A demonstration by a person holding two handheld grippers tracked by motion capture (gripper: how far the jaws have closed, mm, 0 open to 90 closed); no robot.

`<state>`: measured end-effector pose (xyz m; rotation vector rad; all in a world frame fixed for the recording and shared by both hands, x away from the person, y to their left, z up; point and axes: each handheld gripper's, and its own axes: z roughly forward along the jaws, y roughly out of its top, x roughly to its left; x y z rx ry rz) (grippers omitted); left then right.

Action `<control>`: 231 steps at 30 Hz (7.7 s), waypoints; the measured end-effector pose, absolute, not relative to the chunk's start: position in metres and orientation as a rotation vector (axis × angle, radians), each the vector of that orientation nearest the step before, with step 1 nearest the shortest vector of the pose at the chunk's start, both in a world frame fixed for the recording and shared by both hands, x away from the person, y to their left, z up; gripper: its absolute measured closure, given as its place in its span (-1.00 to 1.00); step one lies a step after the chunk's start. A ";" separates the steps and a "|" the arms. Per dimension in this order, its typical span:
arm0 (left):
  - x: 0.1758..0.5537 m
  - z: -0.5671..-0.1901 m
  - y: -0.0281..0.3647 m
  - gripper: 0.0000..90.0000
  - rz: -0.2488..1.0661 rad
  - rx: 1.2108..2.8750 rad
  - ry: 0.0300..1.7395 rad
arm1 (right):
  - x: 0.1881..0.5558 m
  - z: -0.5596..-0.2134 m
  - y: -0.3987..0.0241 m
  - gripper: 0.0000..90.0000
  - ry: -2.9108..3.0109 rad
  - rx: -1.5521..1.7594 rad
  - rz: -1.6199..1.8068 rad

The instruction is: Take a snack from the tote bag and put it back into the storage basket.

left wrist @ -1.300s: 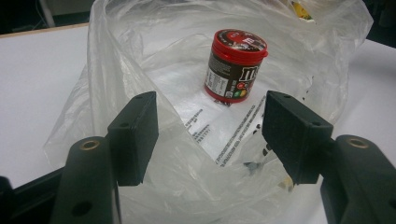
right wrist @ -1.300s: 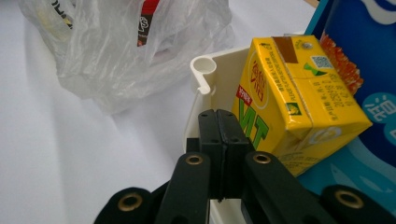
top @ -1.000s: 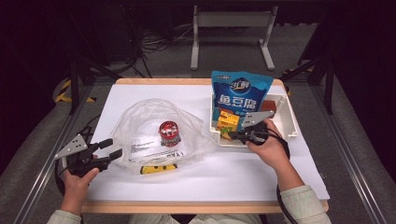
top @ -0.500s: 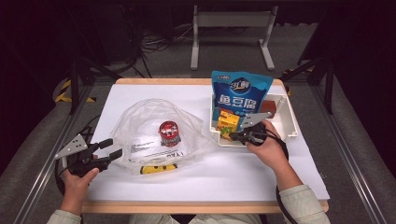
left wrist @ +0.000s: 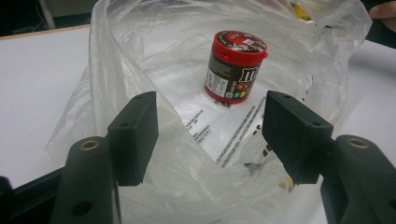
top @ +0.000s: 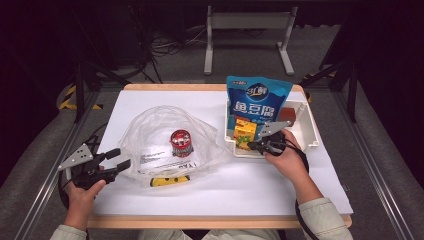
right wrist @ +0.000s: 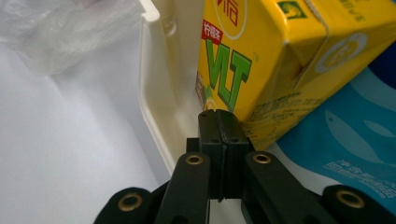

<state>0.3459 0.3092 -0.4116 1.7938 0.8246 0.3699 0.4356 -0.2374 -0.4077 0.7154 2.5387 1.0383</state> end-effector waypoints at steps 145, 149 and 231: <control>0.350 -0.411 0.306 -0.19 0.355 1.793 0.807 | 0.440 -0.351 -0.059 -0.57 2.612 0.442 1.364; 0.350 -0.411 0.306 -0.19 0.355 1.793 0.808 | 0.446 -0.359 -0.055 -0.60 2.619 0.453 1.349; 0.350 -0.411 0.308 -0.19 0.353 1.789 0.804 | 0.468 -0.402 -0.019 -0.43 2.673 0.463 1.156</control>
